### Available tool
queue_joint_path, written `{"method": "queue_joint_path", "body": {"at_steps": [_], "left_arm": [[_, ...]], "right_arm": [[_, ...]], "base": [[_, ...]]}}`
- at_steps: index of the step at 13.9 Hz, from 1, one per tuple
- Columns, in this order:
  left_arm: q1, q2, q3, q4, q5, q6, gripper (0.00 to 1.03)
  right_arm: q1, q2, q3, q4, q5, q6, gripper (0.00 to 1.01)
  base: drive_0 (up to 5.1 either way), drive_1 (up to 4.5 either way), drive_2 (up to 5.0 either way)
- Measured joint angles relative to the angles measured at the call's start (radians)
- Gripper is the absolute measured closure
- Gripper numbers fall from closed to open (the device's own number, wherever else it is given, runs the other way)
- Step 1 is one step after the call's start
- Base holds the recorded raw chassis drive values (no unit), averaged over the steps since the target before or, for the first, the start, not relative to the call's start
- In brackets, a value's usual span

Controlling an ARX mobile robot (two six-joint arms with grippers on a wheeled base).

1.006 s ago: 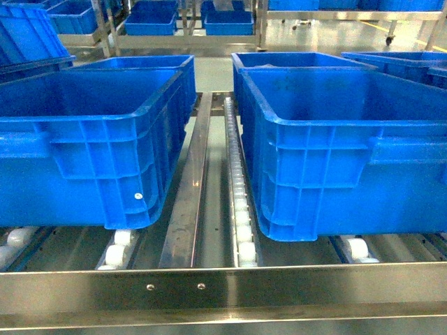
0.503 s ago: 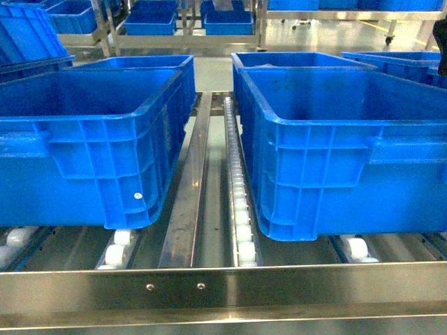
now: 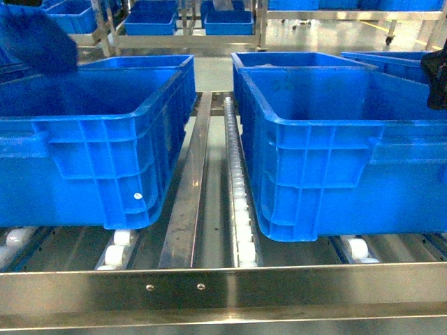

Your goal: Sort blue parts and orange caps into right shelf containers

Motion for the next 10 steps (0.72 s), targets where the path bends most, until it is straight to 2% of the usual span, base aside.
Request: {"method": "queue_joint_path", "body": {"at_steps": [1, 2, 3, 4, 5, 8, 9, 10], "left_arm": [[-0.001, -0.114, -0.113, 0.059, 0.032, 0.015, 0.09], [0.011, -0.226, -0.226, 0.063, 0.066, -0.001, 0.06], [0.048, -0.297, -0.331, 0.047, 0.131, -0.049, 0.19], [0.069, -0.325, -0.423, 0.060, 0.132, -0.081, 0.31], [0.078, -0.346, -0.497, 0.072, 0.127, -0.099, 0.44], [0.064, -0.468, -0.608, 0.111, 0.139, -0.114, 0.77], [0.068, -0.504, -0.651, 0.111, 0.135, -0.115, 0.90], [0.069, -0.526, -0.687, 0.102, 0.135, -0.115, 1.01]], "right_arm": [[-0.001, 0.000, -0.014, 0.016, 0.001, 0.012, 0.03], [-0.001, 0.005, -0.028, 0.022, 0.005, 0.013, 0.03], [0.001, 0.023, -0.037, 0.069, 0.010, 0.013, 0.04], [-0.001, 0.030, -0.094, 0.199, 0.025, 0.011, 0.17], [-0.002, -0.013, -0.175, 0.243, 0.024, 0.011, 0.30], [-0.022, -0.150, -0.309, 0.257, 0.009, 0.010, 0.63], [-0.053, -0.195, -0.358, 0.257, -0.031, 0.010, 0.76], [-0.069, -0.196, -0.401, 0.322, -0.041, 0.010, 0.87]], "base": [[0.0, 0.00, 0.0], [0.0, 0.00, 0.0], [0.0, 0.00, 0.0], [0.0, 0.00, 0.0], [0.0, 0.00, 0.0], [0.0, 0.00, 0.0], [0.0, 0.00, 0.0], [0.0, 0.00, 0.0]]}}
